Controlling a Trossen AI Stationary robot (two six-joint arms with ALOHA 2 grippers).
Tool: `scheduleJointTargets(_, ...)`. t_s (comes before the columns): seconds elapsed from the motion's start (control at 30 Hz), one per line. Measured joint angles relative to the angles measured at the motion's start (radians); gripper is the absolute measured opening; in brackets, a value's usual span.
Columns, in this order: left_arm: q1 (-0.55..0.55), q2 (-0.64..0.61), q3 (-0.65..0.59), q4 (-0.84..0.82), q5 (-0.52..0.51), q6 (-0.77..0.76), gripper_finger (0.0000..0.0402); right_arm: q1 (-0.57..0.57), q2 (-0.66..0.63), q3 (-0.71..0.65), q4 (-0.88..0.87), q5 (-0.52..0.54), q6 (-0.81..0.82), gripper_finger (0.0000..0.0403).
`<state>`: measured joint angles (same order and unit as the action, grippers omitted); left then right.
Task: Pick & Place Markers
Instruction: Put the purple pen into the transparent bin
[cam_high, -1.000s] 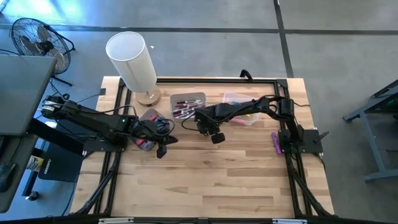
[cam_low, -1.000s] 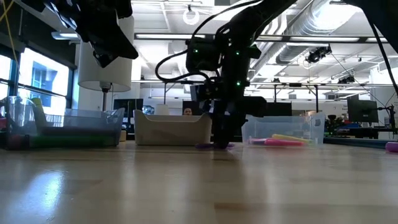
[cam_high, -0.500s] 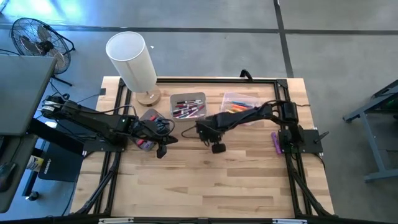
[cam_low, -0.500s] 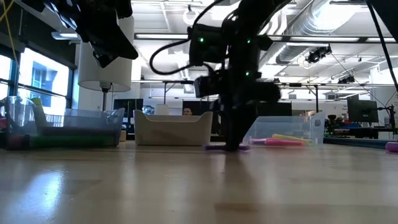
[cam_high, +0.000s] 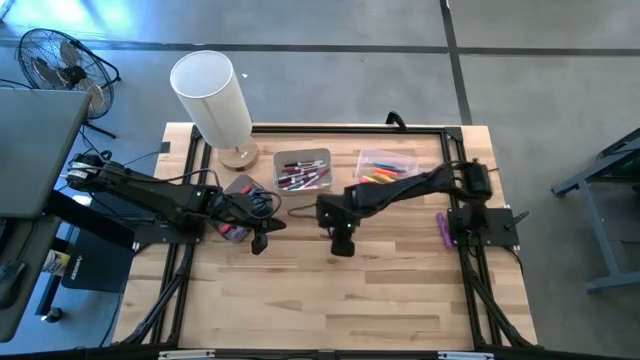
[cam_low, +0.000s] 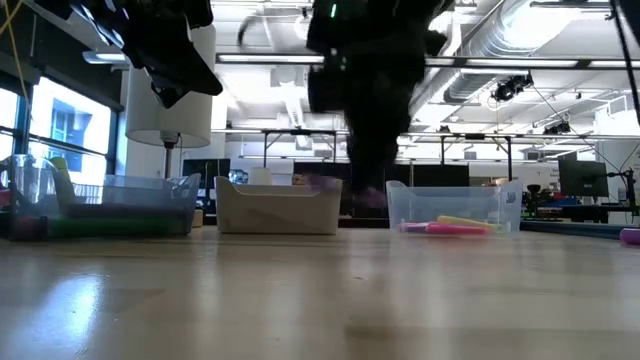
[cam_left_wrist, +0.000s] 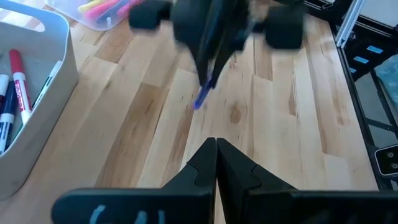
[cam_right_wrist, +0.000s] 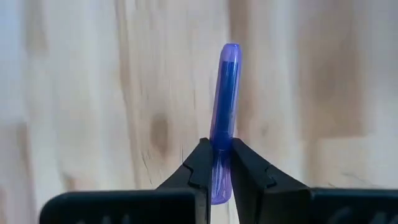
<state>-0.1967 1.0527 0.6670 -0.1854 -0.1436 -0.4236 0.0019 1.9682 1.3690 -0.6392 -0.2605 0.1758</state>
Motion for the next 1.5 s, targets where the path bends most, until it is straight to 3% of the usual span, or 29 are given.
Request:
scheduleJointTargets(0.33,0.0,0.0,0.0,0.0,0.001,0.0,0.0001,-0.011,-0.242,0.007,-0.057,0.268,0.157,0.0034)
scheduleJointTargets(0.63,0.0,0.0,0.0,0.001,0.001,0.0,0.0001,-0.1,-0.377,0.006,-0.214,0.404,0.165,0.0026)
scheduleJointTargets(0.87,0.0,0.0,0.0,0.0,0.001,0.0,0.0001,-0.209,-0.386,0.006,-0.266,0.402,0.112,0.0001)
scheduleJointTargets(1.23,0.0,0.0,0.0,0.0,-0.038,0.0,0.0001,-0.381,-0.384,-0.001,-0.382,0.409,0.077,0.0002)
scheduleJointTargets(1.4,0.0,0.0,0.0,0.001,-0.083,0.0,0.0001,-0.417,-0.384,-0.126,-0.35,0.348,0.069,0.0001)
scheduleJointTargets(1.5,0.0,0.0,0.0,0.001,-0.098,0.0,0.0001,-0.417,-0.384,-0.239,-0.283,0.363,0.079,0.0001)
